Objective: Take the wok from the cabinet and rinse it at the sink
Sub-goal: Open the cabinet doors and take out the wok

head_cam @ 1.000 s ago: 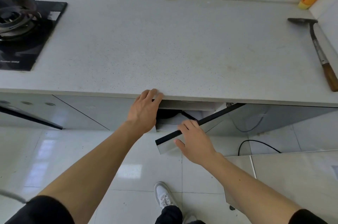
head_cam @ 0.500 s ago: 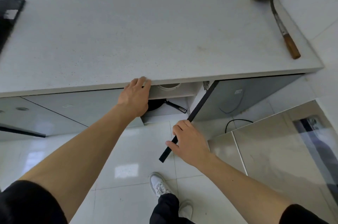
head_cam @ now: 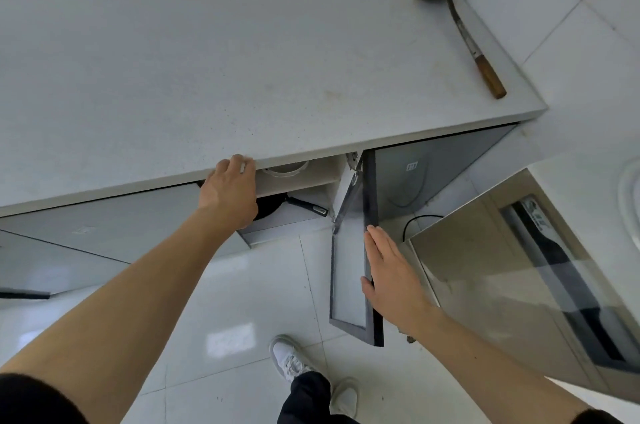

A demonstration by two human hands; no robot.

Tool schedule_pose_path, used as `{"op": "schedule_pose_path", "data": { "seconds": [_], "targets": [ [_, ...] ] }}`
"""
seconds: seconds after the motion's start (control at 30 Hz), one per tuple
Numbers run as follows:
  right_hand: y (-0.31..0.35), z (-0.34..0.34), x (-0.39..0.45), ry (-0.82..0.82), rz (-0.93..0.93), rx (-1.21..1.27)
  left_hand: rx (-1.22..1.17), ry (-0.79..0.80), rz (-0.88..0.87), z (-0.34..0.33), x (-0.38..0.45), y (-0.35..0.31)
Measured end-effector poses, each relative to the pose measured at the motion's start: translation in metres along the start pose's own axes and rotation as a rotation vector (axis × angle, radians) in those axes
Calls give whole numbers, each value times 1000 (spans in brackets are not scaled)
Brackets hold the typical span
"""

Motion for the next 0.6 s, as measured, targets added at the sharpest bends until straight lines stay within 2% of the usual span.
{"op": "schedule_pose_path", "data": {
  "seconds": [0.6],
  "targets": [
    [-44,13,-1,94,-109,-159,-19,33,44,-6,1,-1]
  ]
}}
Point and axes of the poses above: each hand's wrist, its own x-axis towards the middle knuckle, its own z-axis out of the back of the hand, y = z × x, the point moved 9 cm from there along x, towards the middle knuckle, and after that the axes turned 1 degree about z, right-handed, at the moved point
